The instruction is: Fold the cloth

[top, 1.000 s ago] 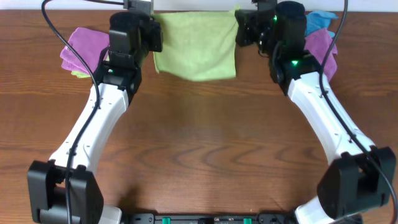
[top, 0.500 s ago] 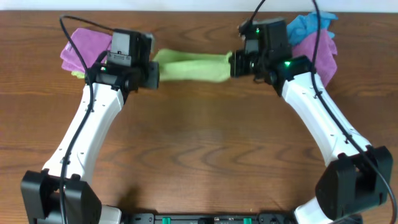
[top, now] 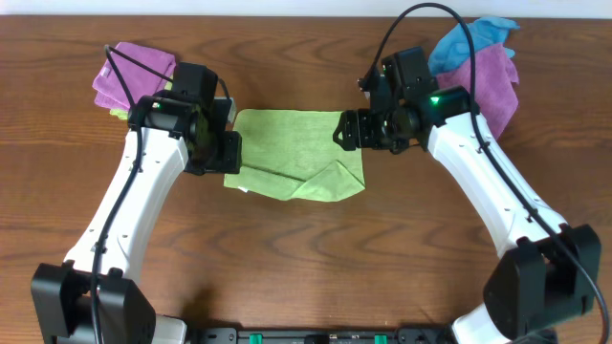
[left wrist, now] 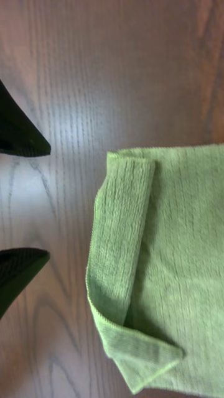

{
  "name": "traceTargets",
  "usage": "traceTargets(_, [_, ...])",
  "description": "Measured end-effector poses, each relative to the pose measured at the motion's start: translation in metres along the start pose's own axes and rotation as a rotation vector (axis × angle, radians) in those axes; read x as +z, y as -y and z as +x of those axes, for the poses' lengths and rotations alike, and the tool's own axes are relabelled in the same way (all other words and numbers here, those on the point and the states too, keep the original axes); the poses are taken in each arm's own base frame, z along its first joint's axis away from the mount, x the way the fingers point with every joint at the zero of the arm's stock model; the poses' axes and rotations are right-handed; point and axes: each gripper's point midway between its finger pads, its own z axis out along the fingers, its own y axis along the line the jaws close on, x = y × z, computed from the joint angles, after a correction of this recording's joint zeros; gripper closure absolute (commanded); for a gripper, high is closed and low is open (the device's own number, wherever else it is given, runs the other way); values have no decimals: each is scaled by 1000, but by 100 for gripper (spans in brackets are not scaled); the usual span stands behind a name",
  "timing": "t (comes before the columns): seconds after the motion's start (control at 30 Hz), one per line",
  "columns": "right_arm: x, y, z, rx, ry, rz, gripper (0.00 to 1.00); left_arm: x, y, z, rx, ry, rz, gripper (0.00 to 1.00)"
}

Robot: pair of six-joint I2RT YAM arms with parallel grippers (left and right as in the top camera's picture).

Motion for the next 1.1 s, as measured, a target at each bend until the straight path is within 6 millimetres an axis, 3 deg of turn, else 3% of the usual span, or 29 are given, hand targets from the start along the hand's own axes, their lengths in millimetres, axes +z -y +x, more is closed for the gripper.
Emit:
traceTargets(0.1, [-1,-3,-8,-12,32,-11,27,0,3,-9,3,38,14,53])
traceTargets(0.3, [-9,-14,-43,-116,186,-36,31,-8,10,-60,27,244,41,53])
traceTargets(0.33, [-9,-15,-47,-135,201,-34,36,-9,11,-66,31,270,40,53])
traceTargets(0.37, [-9,-15,-49,-154,210,-31,49,-10,11,-71,33,290,39,55])
traceTargets(0.43, [-5,-17,-53,-181,222,-29,79,-10,11,-78,36,315,40,60])
traceTargets(0.47, [0,-17,-54,-190,220,-28,98,-7,11,-81,34,317,41,64])
traceTargets(0.57, [27,-12,-50,-191,172,-23,99,18,7,-89,25,295,35,78])
traceTargets(0.73, [72,1,-39,-167,90,-18,99,73,-1,-102,0,249,31,80])
traceTargets(0.93, [77,-7,-46,-190,119,-36,98,95,-3,-118,-5,286,38,78])
traceTargets(1.1, [80,-19,-43,-215,120,-50,99,108,-6,-115,-34,260,37,79])
